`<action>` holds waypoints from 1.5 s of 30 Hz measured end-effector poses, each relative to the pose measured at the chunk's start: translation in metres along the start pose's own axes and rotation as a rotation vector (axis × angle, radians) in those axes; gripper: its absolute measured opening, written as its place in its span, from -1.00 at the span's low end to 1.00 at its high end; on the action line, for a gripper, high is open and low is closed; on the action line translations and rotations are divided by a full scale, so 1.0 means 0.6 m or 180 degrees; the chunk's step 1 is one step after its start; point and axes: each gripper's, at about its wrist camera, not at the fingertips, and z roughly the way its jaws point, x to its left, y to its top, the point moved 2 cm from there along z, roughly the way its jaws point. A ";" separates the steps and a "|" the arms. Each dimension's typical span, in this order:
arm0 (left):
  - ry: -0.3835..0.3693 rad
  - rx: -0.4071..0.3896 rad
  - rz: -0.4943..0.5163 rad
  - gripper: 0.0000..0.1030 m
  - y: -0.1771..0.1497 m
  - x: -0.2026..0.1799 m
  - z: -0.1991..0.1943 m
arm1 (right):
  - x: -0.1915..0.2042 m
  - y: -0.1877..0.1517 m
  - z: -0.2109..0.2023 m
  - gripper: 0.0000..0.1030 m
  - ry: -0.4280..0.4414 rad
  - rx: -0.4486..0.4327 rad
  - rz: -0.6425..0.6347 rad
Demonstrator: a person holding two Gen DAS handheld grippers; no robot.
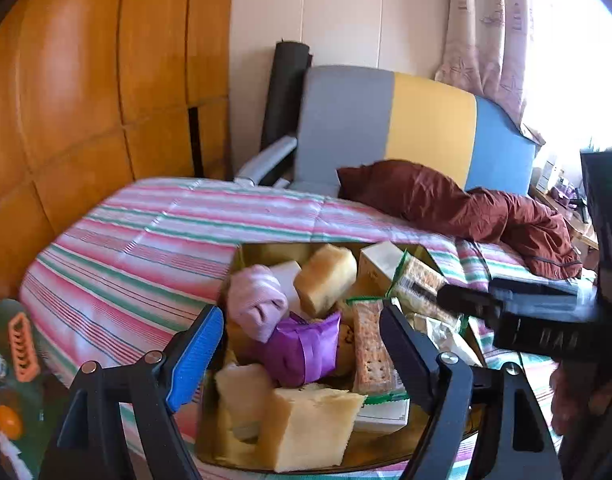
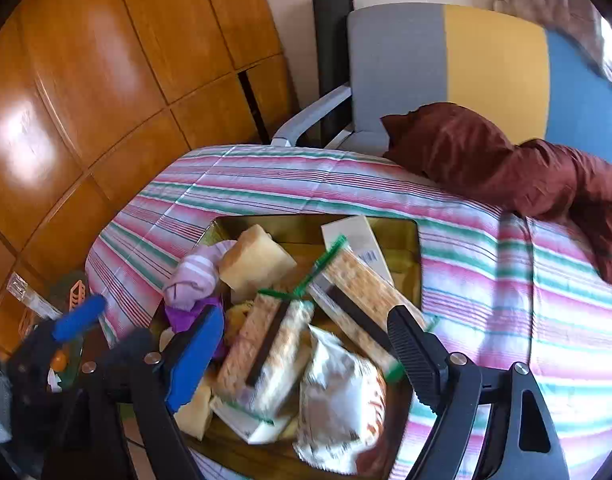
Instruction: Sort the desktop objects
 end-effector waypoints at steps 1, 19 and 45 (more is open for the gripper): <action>0.0025 -0.0041 -0.0007 0.59 0.006 -0.003 -0.011 | -0.003 -0.008 -0.005 0.69 0.0000 -0.0008 0.0029; 0.0303 -0.0260 0.0017 0.55 0.004 -0.031 -0.088 | 0.015 -0.082 -0.045 0.74 0.0114 -0.0076 -0.0068; 0.0211 -0.0063 0.0035 0.45 -0.022 -0.031 -0.052 | 0.011 -0.111 -0.029 0.78 -0.0084 0.0006 -0.0116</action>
